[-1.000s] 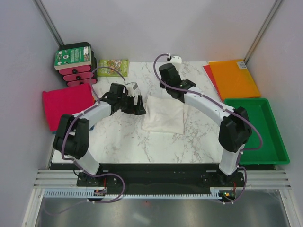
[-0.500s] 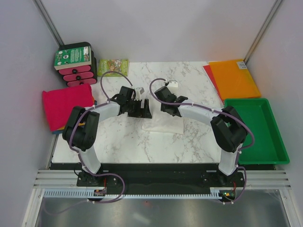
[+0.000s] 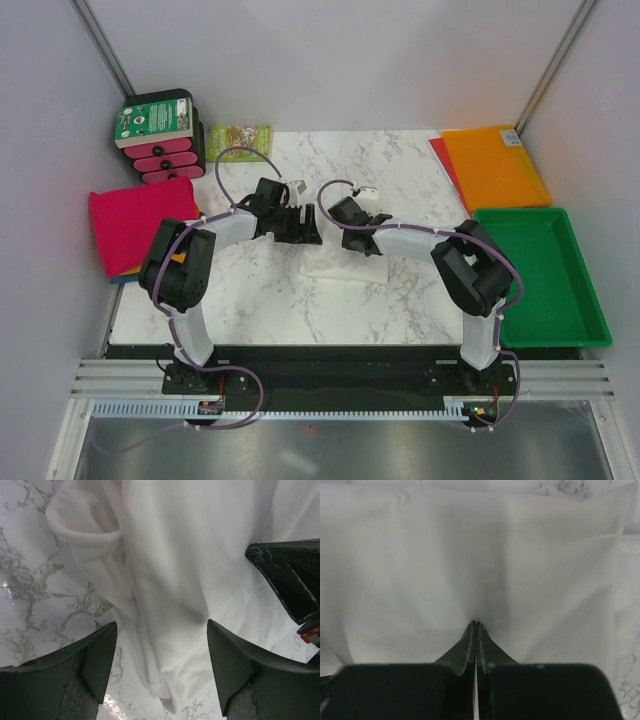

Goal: Fold and stack the t-shirts
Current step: Neatly place the folded tshirt to the corner

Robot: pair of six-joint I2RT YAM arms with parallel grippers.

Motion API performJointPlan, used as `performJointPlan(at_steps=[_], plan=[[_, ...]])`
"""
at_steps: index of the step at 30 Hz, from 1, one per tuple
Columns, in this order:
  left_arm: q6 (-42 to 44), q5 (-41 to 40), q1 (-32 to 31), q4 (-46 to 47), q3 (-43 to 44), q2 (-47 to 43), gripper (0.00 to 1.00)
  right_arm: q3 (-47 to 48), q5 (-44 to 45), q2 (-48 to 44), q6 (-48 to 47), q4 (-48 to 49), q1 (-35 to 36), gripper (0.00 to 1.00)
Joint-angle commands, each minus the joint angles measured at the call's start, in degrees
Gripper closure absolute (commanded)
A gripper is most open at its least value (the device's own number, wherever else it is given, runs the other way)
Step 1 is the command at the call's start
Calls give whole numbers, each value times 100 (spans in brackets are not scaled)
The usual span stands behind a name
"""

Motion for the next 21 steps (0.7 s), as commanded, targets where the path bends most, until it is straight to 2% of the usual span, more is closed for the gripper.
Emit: performJointPlan(at_steps=[1,2,4,12,15,16,19,20,21], plan=[[-102,-162,-88,-372,-130,264,23,-212,-64,-125,223,173,1,100],[-84,-136,-88,-390,-156,264,32,-230,-64,-142,232,190,1,100],[-31,-92,-105,-478,-165,325,38,-291,-73,-178,250,208,1,100],[30,-83,-97,-575,-271,527,39,-266,-90,-169,224,208,-8,100],[65,-118,-97,-636,-253,607,47,-248,-108,-134,258,208,1,100],[83,-118,-96,-654,-253,624,51,-248,-134,-125,267,225,1,100],[144,-39,-105,-759,-218,686,74,-274,-178,-116,285,252,1,100],[171,-48,-105,-812,-192,721,98,-291,-187,-116,276,261,1,100],[214,-65,-114,-882,-131,712,98,-292,-178,-116,259,269,1,100]])
